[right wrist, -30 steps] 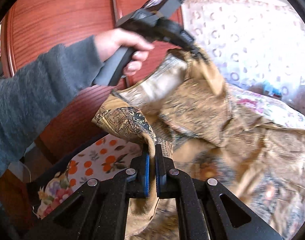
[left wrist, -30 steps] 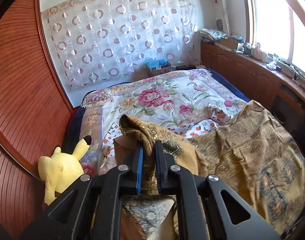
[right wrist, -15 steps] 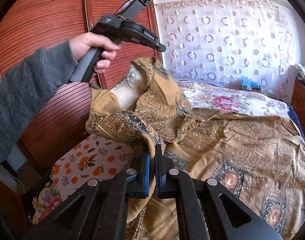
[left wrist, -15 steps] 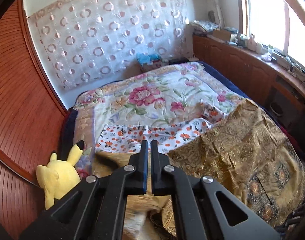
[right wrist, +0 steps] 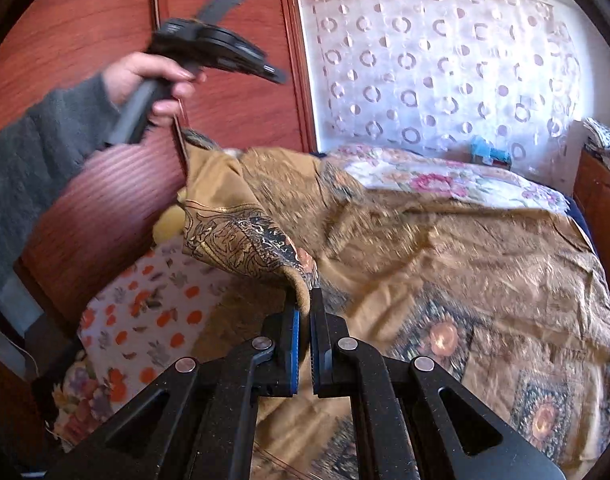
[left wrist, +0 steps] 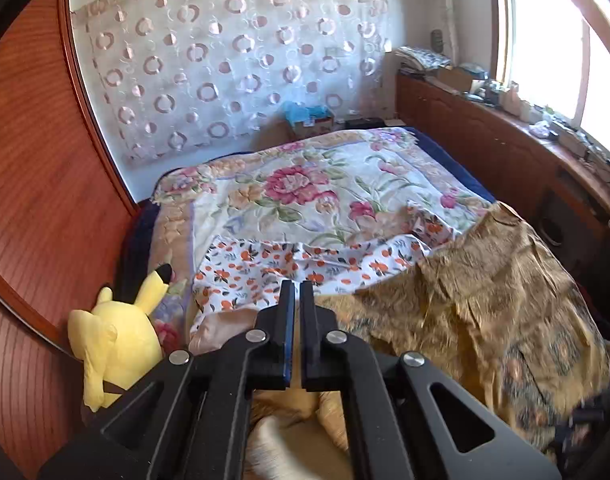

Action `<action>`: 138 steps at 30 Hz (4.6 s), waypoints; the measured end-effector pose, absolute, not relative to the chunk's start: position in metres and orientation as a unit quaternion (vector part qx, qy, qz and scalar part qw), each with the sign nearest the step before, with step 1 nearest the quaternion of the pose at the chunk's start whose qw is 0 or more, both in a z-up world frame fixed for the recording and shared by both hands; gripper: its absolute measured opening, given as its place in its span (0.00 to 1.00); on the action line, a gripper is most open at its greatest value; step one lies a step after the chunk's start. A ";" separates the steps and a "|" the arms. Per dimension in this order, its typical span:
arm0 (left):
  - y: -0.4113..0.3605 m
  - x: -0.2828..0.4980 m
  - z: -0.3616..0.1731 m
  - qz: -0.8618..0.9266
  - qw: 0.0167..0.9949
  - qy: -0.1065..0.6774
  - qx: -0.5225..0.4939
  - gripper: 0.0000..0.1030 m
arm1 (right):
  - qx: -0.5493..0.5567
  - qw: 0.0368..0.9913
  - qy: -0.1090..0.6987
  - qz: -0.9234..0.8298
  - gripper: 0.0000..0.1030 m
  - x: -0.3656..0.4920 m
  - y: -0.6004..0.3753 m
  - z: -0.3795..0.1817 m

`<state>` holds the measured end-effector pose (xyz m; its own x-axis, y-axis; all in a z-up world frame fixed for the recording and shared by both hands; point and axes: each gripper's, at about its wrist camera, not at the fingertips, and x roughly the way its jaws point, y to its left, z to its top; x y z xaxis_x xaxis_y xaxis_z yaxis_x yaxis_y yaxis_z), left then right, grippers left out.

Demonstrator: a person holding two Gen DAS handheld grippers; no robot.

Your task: Fold small clothes

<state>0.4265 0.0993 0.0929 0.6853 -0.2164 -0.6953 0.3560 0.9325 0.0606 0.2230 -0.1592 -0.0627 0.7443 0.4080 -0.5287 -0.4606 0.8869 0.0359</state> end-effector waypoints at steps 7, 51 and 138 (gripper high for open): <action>0.155 0.420 0.061 -0.129 0.907 0.397 0.053 0.70 | -0.033 0.932 0.306 0.193 0.03 0.238 -0.189 -0.080; 0.030 0.422 0.105 -0.203 0.925 0.312 0.077 0.04 | -0.003 0.957 0.251 0.146 0.03 0.189 -0.259 -0.063; -0.242 0.320 -0.046 -0.331 0.825 0.424 0.174 0.80 | 0.072 0.944 0.321 0.022 0.41 0.124 -0.416 -0.050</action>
